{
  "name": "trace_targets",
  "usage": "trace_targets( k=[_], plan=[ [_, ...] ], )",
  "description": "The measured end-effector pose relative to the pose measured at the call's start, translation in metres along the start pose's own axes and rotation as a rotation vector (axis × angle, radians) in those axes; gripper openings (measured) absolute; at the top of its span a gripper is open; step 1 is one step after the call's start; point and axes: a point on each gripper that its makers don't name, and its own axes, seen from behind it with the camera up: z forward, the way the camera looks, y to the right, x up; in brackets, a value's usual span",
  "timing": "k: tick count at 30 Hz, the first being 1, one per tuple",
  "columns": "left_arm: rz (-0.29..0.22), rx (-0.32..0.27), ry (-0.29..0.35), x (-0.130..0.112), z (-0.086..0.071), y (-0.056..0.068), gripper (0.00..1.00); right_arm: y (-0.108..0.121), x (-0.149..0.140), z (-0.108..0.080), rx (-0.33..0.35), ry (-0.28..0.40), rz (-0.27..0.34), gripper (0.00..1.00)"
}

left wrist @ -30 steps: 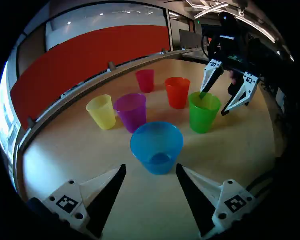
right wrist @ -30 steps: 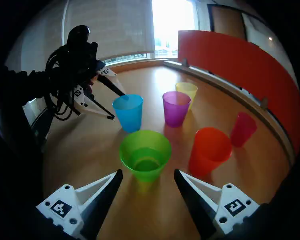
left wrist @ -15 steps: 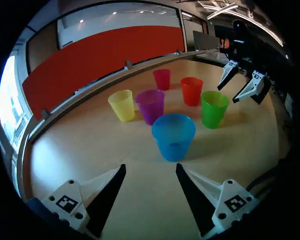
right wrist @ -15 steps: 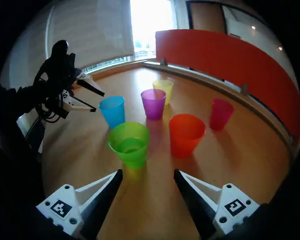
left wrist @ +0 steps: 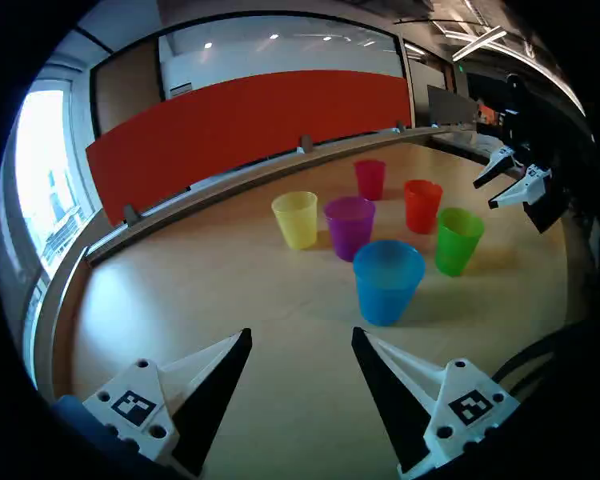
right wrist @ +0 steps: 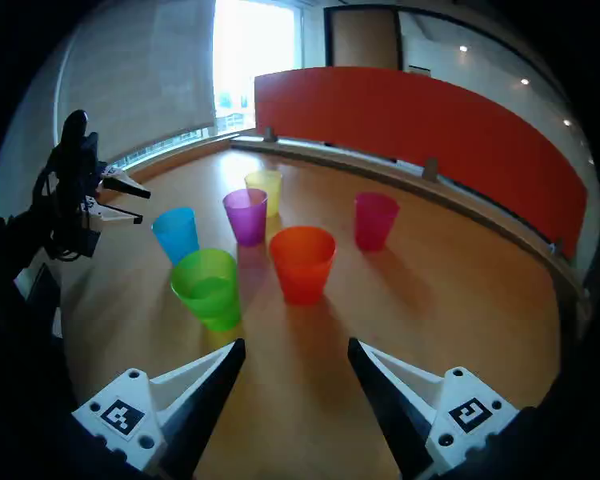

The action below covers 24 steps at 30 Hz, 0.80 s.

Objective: Pour water

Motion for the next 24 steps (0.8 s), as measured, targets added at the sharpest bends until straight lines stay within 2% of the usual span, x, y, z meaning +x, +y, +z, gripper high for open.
trace_targets(
  k=[9, 14, 20, 24],
  plan=[
    [-0.079, 0.114, 0.066, 0.013, -0.01, -0.033, 0.93, 0.034, 0.018, -0.018, -0.164, 0.086, 0.077, 1.0],
    [-0.122, 0.157, 0.097, 0.018, -0.016, -0.046, 0.93, 0.049, 0.026, -0.027, -0.252, 0.131, 0.099, 0.99],
    [-0.184, 0.218, 0.144, 0.029, -0.026, -0.066, 0.93, 0.062, 0.047, -0.038, -0.344, 0.217, 0.133, 0.99],
    [-0.228, 0.242, 0.194, 0.038, -0.029, -0.074, 0.93, 0.067, 0.063, -0.043, -0.389, 0.286, 0.165, 0.99]
  ],
)
